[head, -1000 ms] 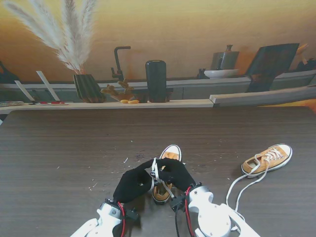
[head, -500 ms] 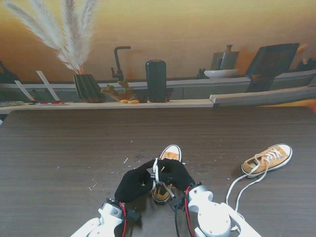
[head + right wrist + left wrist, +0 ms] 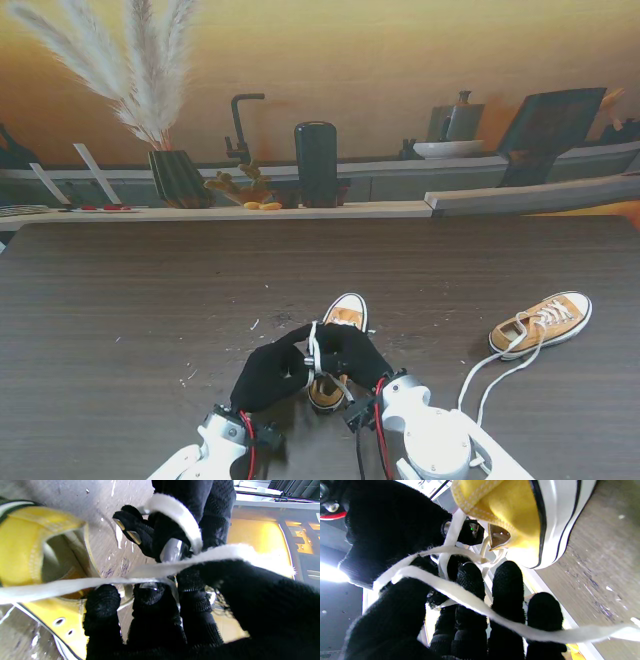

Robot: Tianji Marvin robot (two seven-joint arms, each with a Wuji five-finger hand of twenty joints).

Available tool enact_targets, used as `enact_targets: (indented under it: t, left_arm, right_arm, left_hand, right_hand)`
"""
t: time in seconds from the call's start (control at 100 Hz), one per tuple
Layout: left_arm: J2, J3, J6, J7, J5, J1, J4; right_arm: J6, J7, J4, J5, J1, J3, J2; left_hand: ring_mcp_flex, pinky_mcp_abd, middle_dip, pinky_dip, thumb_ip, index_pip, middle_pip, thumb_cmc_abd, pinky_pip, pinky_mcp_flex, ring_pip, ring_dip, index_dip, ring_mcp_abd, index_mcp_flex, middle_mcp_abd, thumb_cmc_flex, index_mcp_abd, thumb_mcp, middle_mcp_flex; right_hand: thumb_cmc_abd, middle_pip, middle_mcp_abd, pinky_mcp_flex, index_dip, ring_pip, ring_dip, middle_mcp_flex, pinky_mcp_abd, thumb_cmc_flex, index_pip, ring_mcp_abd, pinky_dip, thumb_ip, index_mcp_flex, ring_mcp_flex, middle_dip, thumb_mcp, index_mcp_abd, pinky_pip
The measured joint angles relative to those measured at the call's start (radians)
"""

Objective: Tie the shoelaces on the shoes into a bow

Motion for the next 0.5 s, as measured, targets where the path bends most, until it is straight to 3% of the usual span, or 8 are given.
enact_targets:
  t: [0.26, 0.4, 0.5]
  left_arm:
    - [-0.002, -0.004, -0.01, 0.004, -0.009, 0.002, 0.001]
    - [-0.003, -0.005, -0.008, 0.019, -0.001, 0.001, 0.002]
    - [-0.003, -0.007, -0.006, 0.022, 0.001, 0.001, 0.002]
  right_arm:
    - [0.005, 0.057, -0.005, -0.014, 0.003, 0.009, 0.016]
    - [0.008, 0.06, -0.005, -0.014, 0.004, 0.009, 0.019]
    - [0.008, 0.05, -0.005, -0.017, 0.003, 0.007, 0.019]
  left_hand:
    - [-0.012, 0.0, 0.078, 0.001, -0.033, 0.152, -0.037, -0.077, -0.011, -0.012, 0.0, 0.001, 0.097, 0.0, 0.014, 0.0, 0.006, 0.0, -0.005, 0.0]
    - [-0.012, 0.001, 0.082, 0.002, -0.043, 0.274, -0.047, -0.091, -0.012, -0.015, 0.0, 0.003, 0.171, 0.0, 0.013, 0.0, 0.079, 0.002, -0.135, 0.0]
    - [-0.012, 0.001, 0.082, 0.002, -0.043, 0.336, -0.048, -0.092, -0.013, -0.015, 0.0, 0.003, 0.226, 0.0, 0.011, 0.0, 0.089, 0.002, -0.169, 0.0]
  right_hand:
    - [-0.004, 0.0, 0.0, 0.0, 0.001, 0.0, 0.0, 0.001, 0.0, -0.009, 0.002, 0.0, 0.0, 0.009, -0.01, 0.0, 0.0, 0.009, -0.013, -0.001]
    - [-0.006, 0.0, 0.0, 0.001, 0.002, 0.0, 0.0, 0.001, 0.0, -0.009, 0.002, 0.0, 0.0, 0.009, -0.005, 0.0, 0.0, 0.009, -0.012, -0.001]
    - [-0.01, 0.0, 0.0, 0.002, 0.002, 0.0, 0.0, 0.001, 0.0, -0.009, 0.002, 0.0, 0.0, 0.009, 0.0, 0.0, 0.0, 0.009, -0.012, -0.001]
